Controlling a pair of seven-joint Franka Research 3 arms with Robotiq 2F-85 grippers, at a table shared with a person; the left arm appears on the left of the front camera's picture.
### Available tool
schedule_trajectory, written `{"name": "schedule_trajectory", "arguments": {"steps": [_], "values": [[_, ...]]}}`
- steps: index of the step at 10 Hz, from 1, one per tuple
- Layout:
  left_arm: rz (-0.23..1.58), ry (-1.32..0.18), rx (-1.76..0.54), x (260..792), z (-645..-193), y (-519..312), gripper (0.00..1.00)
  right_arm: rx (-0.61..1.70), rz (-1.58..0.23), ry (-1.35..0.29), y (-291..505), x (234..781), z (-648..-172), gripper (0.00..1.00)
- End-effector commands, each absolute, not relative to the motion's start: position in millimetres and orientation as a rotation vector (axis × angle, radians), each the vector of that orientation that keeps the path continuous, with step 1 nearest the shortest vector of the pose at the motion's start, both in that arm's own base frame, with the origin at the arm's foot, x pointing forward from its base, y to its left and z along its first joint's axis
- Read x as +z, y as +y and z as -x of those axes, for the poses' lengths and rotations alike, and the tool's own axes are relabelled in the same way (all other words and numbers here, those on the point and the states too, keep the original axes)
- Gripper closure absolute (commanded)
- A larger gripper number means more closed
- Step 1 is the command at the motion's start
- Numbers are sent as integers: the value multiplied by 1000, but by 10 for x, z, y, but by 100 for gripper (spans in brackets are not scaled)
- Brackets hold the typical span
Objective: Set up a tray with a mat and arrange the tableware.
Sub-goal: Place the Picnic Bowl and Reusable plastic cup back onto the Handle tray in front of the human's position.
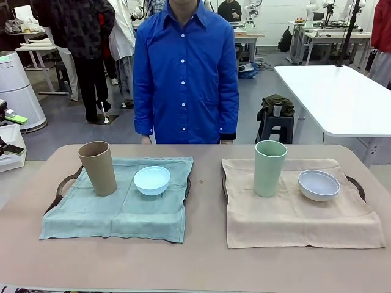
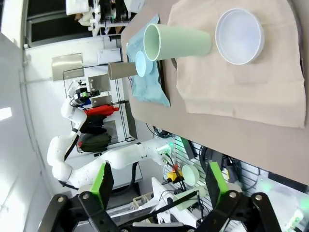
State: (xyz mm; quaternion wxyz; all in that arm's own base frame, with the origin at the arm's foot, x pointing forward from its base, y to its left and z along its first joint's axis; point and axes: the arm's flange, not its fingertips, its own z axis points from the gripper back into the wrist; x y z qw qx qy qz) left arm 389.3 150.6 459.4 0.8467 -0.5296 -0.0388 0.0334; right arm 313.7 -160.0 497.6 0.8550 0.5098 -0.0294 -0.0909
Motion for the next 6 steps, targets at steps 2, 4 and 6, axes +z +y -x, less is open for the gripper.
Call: {"name": "schedule_trajectory", "arguments": {"steps": [2, 4, 6], "values": [[1112, -90, 69, 4625, -3900, 1530, 0, -190, -1077, -60, -1543, 4993, -3089, 0], [1112, -90, 69, 4625, -3900, 1530, 0, -190, -1077, -60, -1543, 4993, -3089, 0], [1112, -90, 69, 4625, -3900, 1530, 0, -190, -1077, -60, -1543, 4993, -3089, 0]]}}
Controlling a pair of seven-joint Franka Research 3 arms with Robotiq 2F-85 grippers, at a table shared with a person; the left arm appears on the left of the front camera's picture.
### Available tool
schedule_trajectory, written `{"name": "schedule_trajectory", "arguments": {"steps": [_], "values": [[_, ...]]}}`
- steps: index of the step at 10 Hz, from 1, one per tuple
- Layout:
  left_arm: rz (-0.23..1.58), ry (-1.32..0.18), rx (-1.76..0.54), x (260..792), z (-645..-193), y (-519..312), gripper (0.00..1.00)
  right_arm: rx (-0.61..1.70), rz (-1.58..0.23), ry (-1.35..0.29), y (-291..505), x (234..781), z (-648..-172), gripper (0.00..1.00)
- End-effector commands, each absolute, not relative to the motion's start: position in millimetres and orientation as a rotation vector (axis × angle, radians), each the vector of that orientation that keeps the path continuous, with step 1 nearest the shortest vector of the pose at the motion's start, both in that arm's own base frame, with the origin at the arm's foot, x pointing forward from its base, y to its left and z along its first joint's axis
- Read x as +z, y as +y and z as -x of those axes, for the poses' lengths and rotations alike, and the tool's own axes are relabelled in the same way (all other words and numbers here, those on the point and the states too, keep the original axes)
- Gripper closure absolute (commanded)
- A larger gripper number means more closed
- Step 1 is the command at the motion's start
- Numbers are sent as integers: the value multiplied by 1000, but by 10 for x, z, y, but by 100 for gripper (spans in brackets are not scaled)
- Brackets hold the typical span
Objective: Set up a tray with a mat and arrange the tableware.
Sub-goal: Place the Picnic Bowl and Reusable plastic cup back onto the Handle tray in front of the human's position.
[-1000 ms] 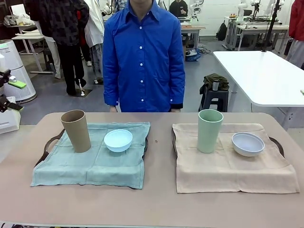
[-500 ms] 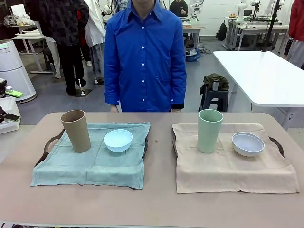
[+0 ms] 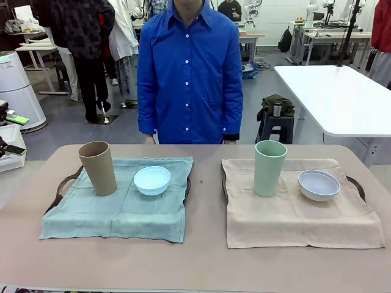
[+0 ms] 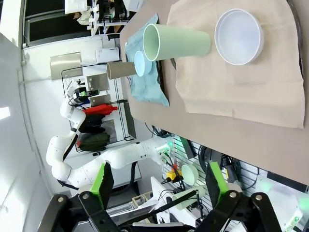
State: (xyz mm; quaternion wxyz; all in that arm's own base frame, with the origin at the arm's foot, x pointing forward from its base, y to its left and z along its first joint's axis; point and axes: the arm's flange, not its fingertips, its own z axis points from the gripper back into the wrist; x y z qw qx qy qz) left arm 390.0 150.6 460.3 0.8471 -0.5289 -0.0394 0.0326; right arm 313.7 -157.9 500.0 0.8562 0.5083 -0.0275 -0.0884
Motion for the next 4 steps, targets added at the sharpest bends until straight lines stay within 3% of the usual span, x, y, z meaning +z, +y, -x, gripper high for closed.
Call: {"name": "schedule_trajectory", "arguments": {"steps": [1, 4], "values": [[1112, -90, 69, 4625, -3900, 1530, 0, -190, -1077, -60, -1543, 4993, -3089, 0], [1112, -90, 69, 4625, -3900, 1530, 0, -190, -1077, -60, -1543, 4993, -3089, 0]]}}
